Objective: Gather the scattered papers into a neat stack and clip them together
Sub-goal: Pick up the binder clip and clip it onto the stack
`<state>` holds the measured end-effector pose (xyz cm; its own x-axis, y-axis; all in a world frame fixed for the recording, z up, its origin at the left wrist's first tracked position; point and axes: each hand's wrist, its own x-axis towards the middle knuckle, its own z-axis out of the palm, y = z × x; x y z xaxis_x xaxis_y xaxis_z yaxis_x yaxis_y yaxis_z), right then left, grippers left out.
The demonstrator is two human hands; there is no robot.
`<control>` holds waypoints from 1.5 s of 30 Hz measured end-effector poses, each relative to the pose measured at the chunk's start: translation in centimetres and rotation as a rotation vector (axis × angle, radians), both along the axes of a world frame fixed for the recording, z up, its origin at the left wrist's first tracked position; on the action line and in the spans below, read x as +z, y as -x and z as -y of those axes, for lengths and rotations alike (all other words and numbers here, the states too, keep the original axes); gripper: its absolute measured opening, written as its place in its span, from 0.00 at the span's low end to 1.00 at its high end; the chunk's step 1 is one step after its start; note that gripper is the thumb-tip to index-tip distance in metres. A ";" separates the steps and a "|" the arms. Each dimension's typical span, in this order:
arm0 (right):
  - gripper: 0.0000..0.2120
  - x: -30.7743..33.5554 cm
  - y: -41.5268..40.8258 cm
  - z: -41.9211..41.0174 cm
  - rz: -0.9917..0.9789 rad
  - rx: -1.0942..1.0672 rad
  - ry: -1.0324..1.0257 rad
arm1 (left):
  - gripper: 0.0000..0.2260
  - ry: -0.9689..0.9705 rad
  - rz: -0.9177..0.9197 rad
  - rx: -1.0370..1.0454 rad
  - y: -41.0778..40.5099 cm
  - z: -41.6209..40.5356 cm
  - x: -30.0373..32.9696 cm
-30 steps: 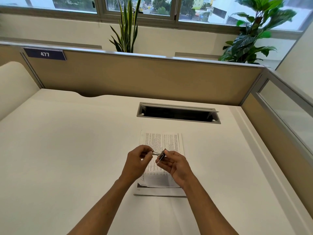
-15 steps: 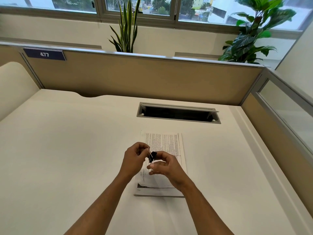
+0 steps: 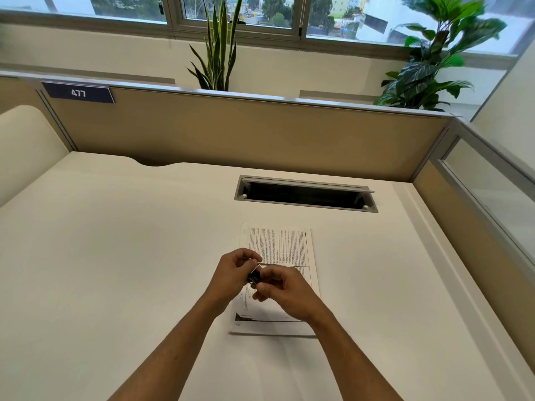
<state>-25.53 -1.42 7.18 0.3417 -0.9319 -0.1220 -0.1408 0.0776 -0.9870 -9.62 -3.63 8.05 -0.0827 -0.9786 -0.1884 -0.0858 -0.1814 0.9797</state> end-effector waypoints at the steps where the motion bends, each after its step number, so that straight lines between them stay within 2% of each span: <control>1: 0.10 0.0 -0.1 -0.1 0.019 -0.003 -0.013 | 0.07 -0.008 -0.001 0.006 0.1 0.0 0.0; 4: 0.11 -0.3 -0.4 -0.2 0.067 -0.095 -0.006 | 0.07 -0.070 -0.045 0.062 0.3 0.1 -0.2; 8: 0.08 -0.1 -0.1 0.1 0.162 -0.260 -0.009 | 0.07 -0.117 -0.069 0.089 0.6 0.0 -0.3; 12: 0.06 0.0 0.6 0.2 0.175 -0.312 -0.024 | 0.13 -0.104 -0.139 -0.011 0.5 -0.4 -0.4; 14: 0.08 -0.1 0.8 0.2 0.177 -0.328 -0.032 | 0.14 -0.073 -0.109 -0.066 0.6 -0.7 -0.4; 19: 0.15 -0.3 1.3 0.1 0.205 -0.299 -0.099 | 0.06 0.062 0.025 -0.048 0.8 -1.0 -1.5; 22: 0.16 -0.5 1.8 0.2 0.148 -0.252 -0.117 | 0.05 0.085 0.000 -0.038 0.8 -1.0 -1.6; 26: 0.17 -0.4 2.3 0.5 0.080 -0.229 -0.113 | 0.06 0.060 -0.063 -0.036 1.0 -1.0 -1.7; 30: 0.14 -0.3 2.5 0.5 0.149 -0.199 -0.127 | 0.07 0.009 -0.106 -0.035 1.4 -0.9 -1.9; 41: 0.18 -0.7 2.6 0.8 0.143 -0.209 -0.078 | 0.08 -0.009 -0.099 0.009 2.5 -0.7 -2.2; 45: 0.17 -1.2 2.8 0.8 0.107 -0.242 -0.044 | 0.08 -0.018 -0.088 -0.006 2.7 -0.5 -2.4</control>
<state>-28.30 -2.25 6.03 0.1229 -0.9826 -0.1393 -0.0076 0.1394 -0.9902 -12.28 -3.10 5.65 -0.1060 -0.9745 -0.1976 -0.0003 -0.1987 0.9801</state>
